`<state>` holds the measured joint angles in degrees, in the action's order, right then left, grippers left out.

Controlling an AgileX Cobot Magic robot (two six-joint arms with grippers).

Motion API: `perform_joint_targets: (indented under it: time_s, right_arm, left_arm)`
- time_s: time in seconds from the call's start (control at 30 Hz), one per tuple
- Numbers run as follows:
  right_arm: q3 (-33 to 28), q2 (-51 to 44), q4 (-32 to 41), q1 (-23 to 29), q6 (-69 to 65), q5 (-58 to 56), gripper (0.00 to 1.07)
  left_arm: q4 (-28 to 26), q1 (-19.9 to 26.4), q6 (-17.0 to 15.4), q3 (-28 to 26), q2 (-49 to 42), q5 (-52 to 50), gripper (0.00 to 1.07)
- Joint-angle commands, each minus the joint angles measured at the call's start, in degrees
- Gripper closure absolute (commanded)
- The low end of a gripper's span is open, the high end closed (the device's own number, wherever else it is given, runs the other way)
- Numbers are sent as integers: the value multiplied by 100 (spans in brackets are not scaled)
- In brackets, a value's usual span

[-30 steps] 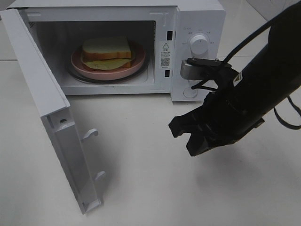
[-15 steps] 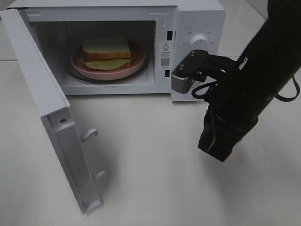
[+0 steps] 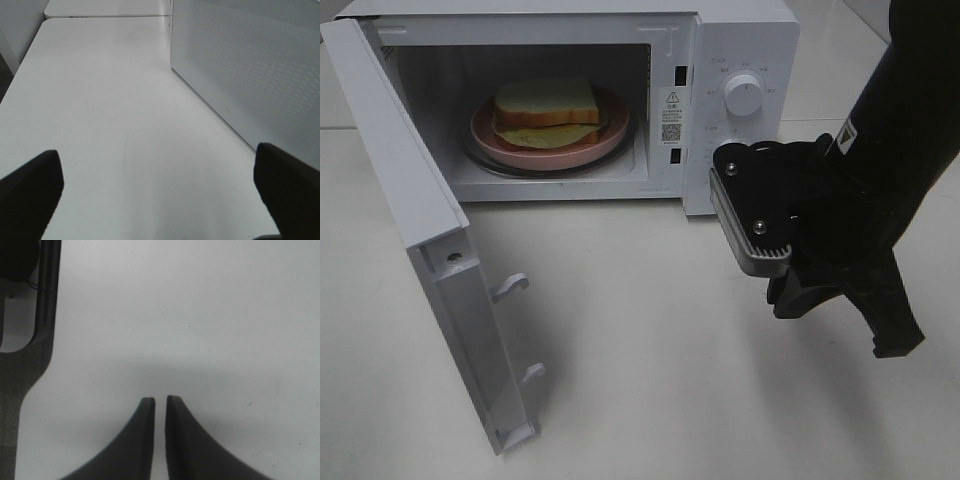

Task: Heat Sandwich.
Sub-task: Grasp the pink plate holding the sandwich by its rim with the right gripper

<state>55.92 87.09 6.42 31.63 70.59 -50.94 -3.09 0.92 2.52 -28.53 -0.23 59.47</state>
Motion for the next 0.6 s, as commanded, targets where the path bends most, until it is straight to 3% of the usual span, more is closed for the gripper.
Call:
perform_joint_targets:
  time_s: [0.03, 0.2, 0.23, 0.27, 0.33, 0.37, 0.43, 0.5, 0.6]
  right_arm:
    - [34, -40, -46, -29, 235, 46, 93]
    - [34, -40, -120, -29, -143, 476, 66]
    - [34, -40, -120, -29, -143, 476, 66]
    - [34, -40, -138, -29, -281, 619, 51]
    - [34, -40, -183, -29, -338, 716, 38]
    - [34, -40, -183, -29, -338, 716, 38]
    - [34, -34, -361, -29, -338, 728, 19]
    - [34, -23, -504, -29, -338, 728, 12]
    - [34, 29, -733, -29, -344, 728, 11]
  left_arm:
    - [-46, -6, -11, 23, -132, -29, 9]
    - [-46, -6, -11, 23, -132, -29, 9]
    - [-46, -6, -11, 23, -132, -29, 9]
    - [-46, -6, -11, 23, -132, -29, 9]
    - [-46, -6, -11, 23, -132, -29, 9]
    - [-46, -6, -11, 23, -132, -29, 9]
    - [-46, -6, -11, 23, -132, -29, 9]
    - [-46, -6, -11, 23, -132, -29, 9]
    - [-46, -6, -11, 23, -132, -29, 9]
